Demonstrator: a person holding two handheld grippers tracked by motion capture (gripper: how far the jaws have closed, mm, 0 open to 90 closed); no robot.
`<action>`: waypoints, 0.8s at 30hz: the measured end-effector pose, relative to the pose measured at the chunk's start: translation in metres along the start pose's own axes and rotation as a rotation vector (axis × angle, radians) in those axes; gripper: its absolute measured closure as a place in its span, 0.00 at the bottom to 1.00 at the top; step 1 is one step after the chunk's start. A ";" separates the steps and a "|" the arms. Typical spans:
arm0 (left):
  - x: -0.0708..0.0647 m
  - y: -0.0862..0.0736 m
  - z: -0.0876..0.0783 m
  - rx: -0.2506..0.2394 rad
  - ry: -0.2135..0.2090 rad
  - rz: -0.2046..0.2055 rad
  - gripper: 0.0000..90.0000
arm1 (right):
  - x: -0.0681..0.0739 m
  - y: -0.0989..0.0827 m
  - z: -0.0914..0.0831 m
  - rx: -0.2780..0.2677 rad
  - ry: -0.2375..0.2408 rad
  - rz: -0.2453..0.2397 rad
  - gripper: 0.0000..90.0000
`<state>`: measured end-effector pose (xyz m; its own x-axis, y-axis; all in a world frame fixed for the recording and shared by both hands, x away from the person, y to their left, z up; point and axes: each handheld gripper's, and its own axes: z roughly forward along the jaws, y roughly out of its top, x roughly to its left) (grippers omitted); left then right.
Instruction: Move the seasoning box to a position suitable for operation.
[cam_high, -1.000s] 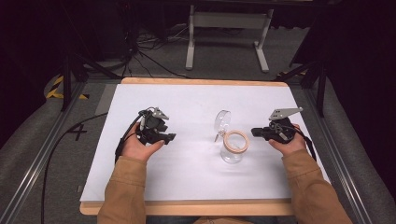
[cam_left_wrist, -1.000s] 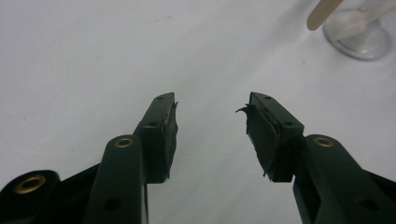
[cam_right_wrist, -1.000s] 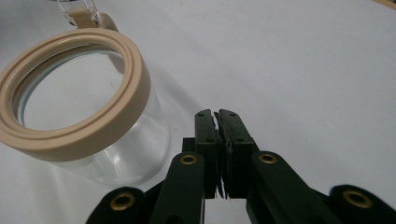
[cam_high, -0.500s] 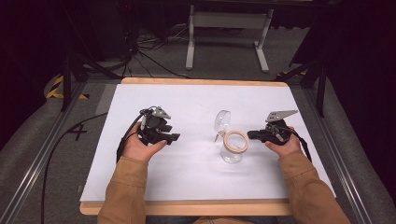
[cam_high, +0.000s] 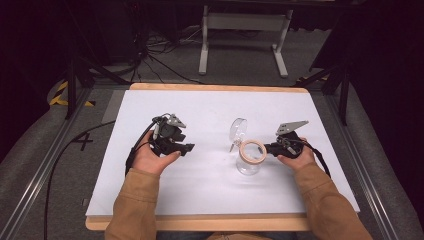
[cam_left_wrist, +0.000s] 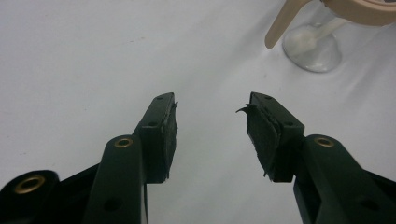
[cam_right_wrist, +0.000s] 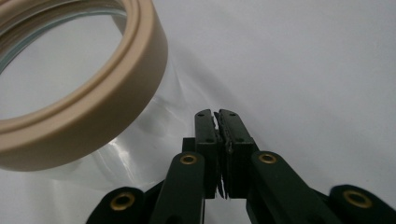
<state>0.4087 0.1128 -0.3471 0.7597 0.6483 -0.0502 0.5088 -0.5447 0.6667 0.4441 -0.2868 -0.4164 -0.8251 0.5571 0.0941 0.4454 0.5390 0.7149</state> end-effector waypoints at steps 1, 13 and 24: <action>0.000 0.000 0.000 -0.003 -0.003 -0.002 0.58 | 0.001 0.000 0.000 0.004 0.004 0.001 0.97; 0.001 0.000 0.000 -0.002 -0.006 -0.001 0.58 | 0.005 0.001 0.003 0.024 0.019 -0.026 0.99; 0.001 0.004 0.003 -0.002 -0.014 0.005 0.58 | 0.015 0.001 0.004 0.057 0.048 -0.052 1.00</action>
<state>0.4122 0.1100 -0.3468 0.7679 0.6380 -0.0569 0.5038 -0.5468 0.6687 0.4333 -0.2758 -0.4172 -0.8627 0.4974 0.0914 0.4192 0.6023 0.6794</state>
